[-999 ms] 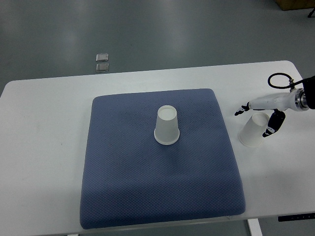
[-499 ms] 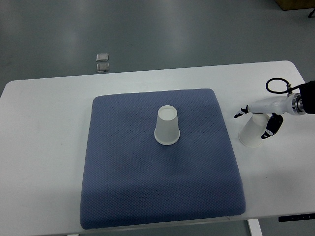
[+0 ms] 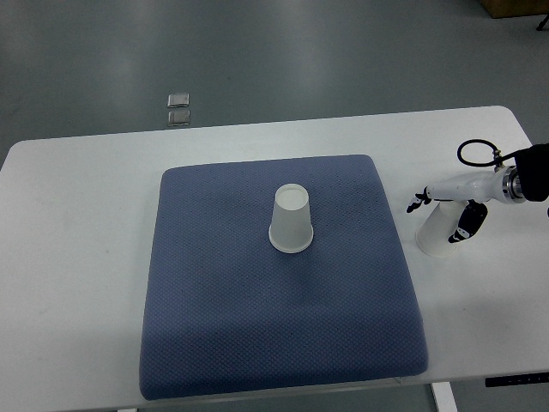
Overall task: Stack paper cups
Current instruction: 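Close the right hand's fingers around the white paper cup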
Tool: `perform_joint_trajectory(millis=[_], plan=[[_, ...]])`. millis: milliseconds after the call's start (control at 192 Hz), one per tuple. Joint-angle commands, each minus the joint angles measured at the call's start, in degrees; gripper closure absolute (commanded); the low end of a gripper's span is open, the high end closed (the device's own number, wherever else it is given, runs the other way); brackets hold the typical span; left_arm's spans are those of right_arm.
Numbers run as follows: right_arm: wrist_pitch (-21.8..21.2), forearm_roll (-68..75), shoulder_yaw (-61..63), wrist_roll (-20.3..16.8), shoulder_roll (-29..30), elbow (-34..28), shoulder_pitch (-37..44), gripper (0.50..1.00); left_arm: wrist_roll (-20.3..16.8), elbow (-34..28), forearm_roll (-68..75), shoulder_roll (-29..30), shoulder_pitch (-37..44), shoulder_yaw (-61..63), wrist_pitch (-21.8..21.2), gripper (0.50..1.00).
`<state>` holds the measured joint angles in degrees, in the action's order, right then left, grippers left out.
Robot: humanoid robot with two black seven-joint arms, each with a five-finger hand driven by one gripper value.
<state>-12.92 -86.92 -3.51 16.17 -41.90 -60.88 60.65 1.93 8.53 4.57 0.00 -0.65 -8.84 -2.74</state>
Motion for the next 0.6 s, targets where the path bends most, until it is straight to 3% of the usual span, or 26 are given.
perform_joint_trajectory(millis=[0, 104, 400, 593], plan=[[0.0, 0.0, 0.0, 0.0, 0.1, 0.1, 0.0, 0.728, 0.0, 0.0, 0.0, 0.0, 0.0, 0.0, 0.0, 0.5], [0.0, 0.0, 0.0, 0.0, 0.2, 0.4, -0.1, 0.742, 0.0, 0.0, 0.0, 0.0, -0.1, 0.0, 0.0, 0.5], [-0.1, 0.0, 0.0, 0.1, 0.2, 0.6, -0.3, 0.875, 0.0, 0.0, 0.0, 0.0, 0.0, 0.0, 0.0, 0.5], [-0.1, 0.0, 0.0, 0.1, 0.1, 0.6, -0.1, 0.893, 0.0, 0.0, 0.0, 0.0, -0.1, 0.0, 0.0, 0.5]])
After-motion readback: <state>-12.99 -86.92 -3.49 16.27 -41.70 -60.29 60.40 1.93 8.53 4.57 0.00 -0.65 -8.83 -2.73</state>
